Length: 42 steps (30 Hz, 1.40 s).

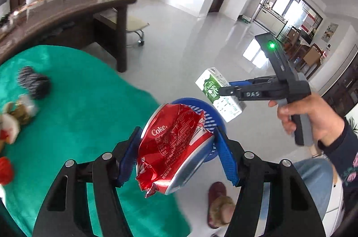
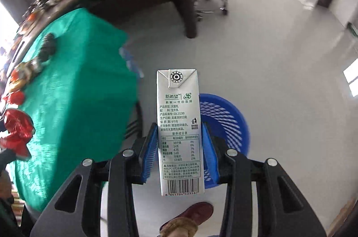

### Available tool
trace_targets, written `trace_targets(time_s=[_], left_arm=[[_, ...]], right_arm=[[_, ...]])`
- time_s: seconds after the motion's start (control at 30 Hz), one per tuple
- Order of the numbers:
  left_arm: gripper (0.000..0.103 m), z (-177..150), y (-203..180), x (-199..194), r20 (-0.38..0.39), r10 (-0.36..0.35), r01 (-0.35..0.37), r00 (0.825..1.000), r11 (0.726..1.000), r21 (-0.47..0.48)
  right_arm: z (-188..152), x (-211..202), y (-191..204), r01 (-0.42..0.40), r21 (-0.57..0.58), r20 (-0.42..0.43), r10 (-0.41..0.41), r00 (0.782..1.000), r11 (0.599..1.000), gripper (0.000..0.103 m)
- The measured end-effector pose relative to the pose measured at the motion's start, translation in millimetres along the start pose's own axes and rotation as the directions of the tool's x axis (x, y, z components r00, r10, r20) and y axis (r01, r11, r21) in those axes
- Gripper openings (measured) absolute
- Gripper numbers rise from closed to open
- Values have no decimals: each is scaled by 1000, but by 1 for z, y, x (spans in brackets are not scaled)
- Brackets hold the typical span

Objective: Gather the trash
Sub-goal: 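Carry the Coke can and milk carton over the blue wastebasket and release both, then move both tools back to the table and lower the left tool to the clear plastic box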

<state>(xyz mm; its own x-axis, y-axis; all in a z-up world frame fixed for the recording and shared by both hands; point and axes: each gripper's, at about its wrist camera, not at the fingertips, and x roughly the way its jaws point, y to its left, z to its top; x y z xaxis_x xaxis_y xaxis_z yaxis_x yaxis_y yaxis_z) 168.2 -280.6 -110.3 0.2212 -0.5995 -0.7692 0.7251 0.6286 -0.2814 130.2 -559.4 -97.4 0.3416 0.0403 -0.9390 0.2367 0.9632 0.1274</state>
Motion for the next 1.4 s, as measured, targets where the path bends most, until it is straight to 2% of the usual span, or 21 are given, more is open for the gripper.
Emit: trace_targets(time_s=[0.13,0.27,0.53,0.57,0.6,0.63,0.77,0.83,0.9,1.03,1.1,1.2,1.33,1.4], left_arm=[[65,14,-35,59,-54,-5,6,999,1000,11],[65,23,-49,112,-97,-8,7,995,1000,-8],[66,29,-59,170,-126,-6,6,992,1000,1],[69,30,-60,175,-122,-9,10,993,1000,7],[88,29,-59,178,-117,-11,12,993,1000,6],[96,30,-59,180,-104,-6,6,995,1000,1],[98,29,-55,165,-13,24,-24,1000,1000,-20],[98,27,-54,148,50,29,-27,998,999,-21],[98,22,-53,131,95,18,-17,995,1000,-15],[98,14,-56,94,91,80,-78,993,997,-22],[98,2,-53,69,122,126,-123,985,992,-31],[98,-20,-44,30,157,200,-196,967,980,-44],[98,-58,-8,-15,149,319,-308,936,947,-92],[98,-81,13,-36,125,377,-363,918,924,-125]], right_arm=[[-5,13,-32,5,65,16,-6,1000,998,38],[-2,24,-50,-9,102,14,7,1000,995,38],[-5,44,-80,-44,163,-4,45,999,986,40],[-6,45,-83,-55,168,-3,56,998,984,43],[-7,46,-85,-62,176,1,63,998,982,63],[-8,46,-88,-61,184,8,61,998,981,74],[-8,31,-93,-57,194,53,48,997,979,75],[-7,22,-91,-41,182,84,26,996,982,81],[-8,7,-84,-33,156,136,12,991,987,83],[-10,-29,-63,-15,99,272,-13,962,995,94],[-12,-49,-45,22,53,349,-39,936,998,98],[-15,-70,-12,76,-12,423,-64,904,997,98],[-20,-82,46,104,-107,474,-41,880,989,98],[-29,-80,83,102,-166,481,-9,877,981,98]])
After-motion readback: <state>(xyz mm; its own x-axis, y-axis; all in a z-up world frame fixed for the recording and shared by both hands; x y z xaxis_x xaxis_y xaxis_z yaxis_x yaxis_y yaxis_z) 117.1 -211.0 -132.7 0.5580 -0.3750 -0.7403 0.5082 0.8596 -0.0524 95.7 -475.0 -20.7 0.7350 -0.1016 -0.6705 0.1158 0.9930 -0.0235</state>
